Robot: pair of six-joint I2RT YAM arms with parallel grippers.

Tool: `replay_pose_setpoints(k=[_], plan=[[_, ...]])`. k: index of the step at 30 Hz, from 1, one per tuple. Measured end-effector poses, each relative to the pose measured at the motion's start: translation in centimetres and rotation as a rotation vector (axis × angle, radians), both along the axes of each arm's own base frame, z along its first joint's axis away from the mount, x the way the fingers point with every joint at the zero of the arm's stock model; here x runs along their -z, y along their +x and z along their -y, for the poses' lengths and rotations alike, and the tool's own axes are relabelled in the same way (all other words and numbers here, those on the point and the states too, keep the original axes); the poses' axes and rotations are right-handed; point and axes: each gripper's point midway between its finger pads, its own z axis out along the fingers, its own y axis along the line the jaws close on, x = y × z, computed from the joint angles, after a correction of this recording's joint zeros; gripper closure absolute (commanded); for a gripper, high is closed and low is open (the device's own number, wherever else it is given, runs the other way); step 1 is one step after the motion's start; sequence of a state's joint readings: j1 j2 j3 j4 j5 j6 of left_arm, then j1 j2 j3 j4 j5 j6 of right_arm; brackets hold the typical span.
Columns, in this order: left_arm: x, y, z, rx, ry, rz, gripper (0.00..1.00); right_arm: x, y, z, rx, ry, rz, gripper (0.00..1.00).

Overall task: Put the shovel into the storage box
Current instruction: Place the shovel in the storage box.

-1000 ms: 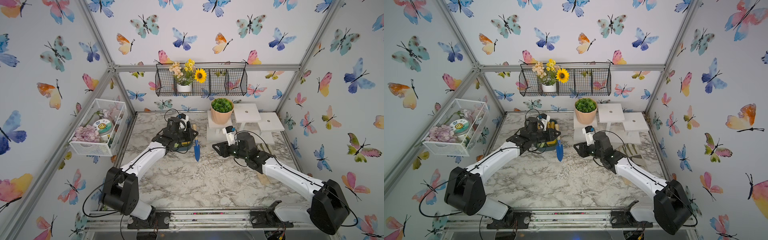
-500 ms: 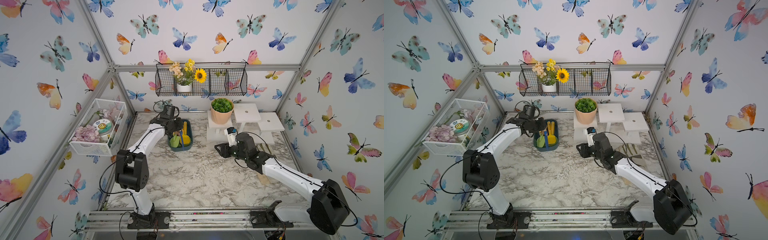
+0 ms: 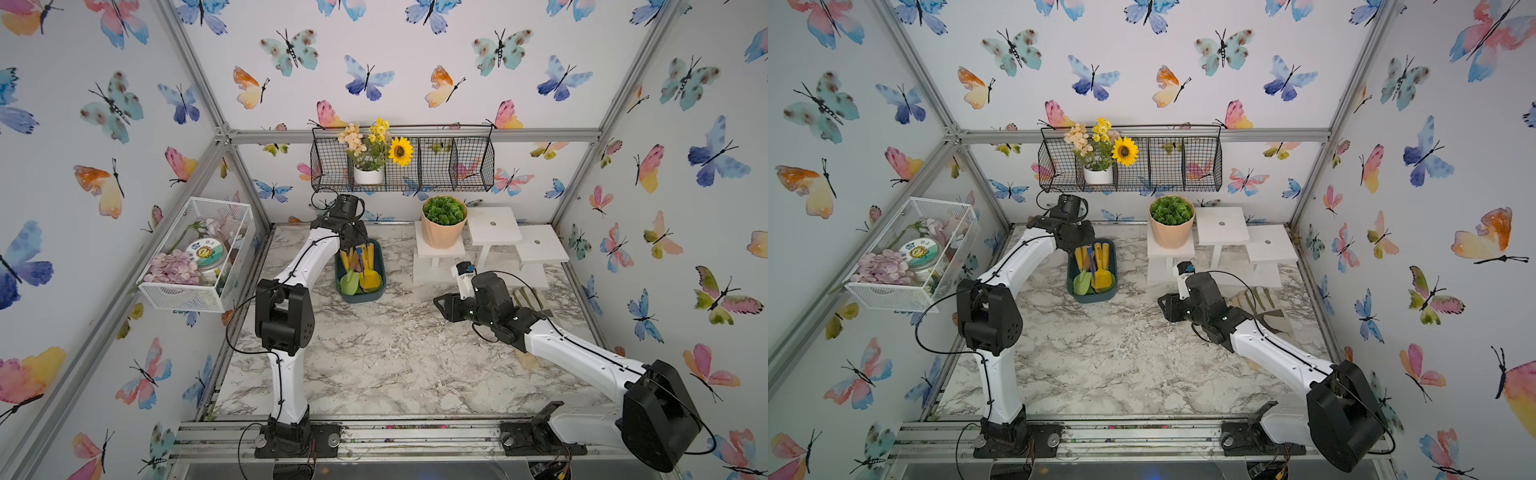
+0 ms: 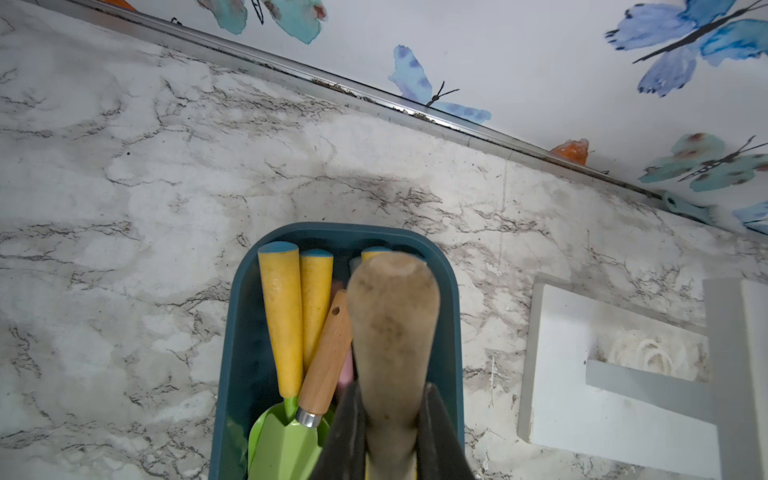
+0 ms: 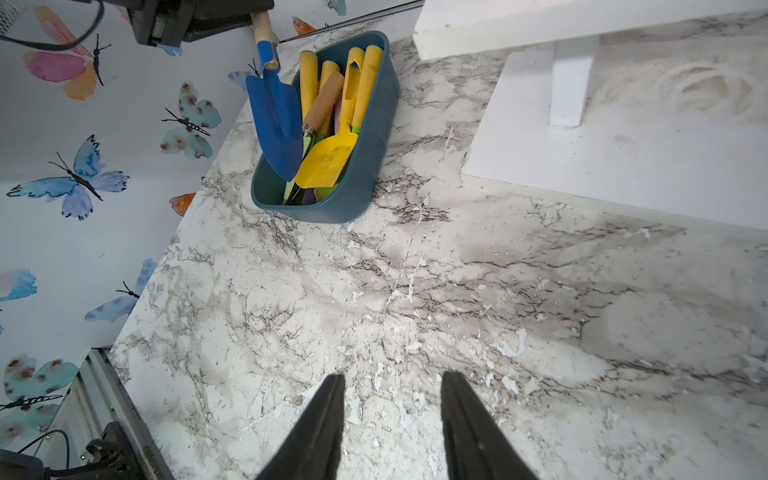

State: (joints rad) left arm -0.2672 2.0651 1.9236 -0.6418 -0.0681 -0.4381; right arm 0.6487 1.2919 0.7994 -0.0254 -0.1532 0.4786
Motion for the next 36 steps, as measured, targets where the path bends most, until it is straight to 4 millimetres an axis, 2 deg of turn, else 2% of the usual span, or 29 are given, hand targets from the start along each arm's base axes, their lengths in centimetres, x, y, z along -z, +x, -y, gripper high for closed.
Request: replay_pose_setpoints(k=[5, 15, 19, 27, 36], plan=[[1.7, 0.7, -0.2, -0.018, 0.029, -0.042, 1.00, 0.1, 0.0, 0.0, 0.001, -0.003, -0.003, 0.57], [2.8, 1.0, 0.3, -0.026, 0.071, -0.072, 0.95, 0.3, 0.0, 0.0, 0.001, -0.006, -0.007, 0.57], [3.6, 0.8, 1.0, -0.015, 0.080, -0.088, 0.88, 0.3, 0.0, 0.1, 0.004, -0.008, -0.006, 0.57], [4.5, 0.4, 1.7, -0.004, 0.088, -0.111, 0.61, 0.9, -0.1, 0.3, 0.011, -0.018, -0.014, 0.57], [5.5, -0.1, 1.6, -0.005, 0.095, -0.139, 0.62, 1.5, -0.3, 0.6, 0.018, -0.024, -0.028, 0.57]])
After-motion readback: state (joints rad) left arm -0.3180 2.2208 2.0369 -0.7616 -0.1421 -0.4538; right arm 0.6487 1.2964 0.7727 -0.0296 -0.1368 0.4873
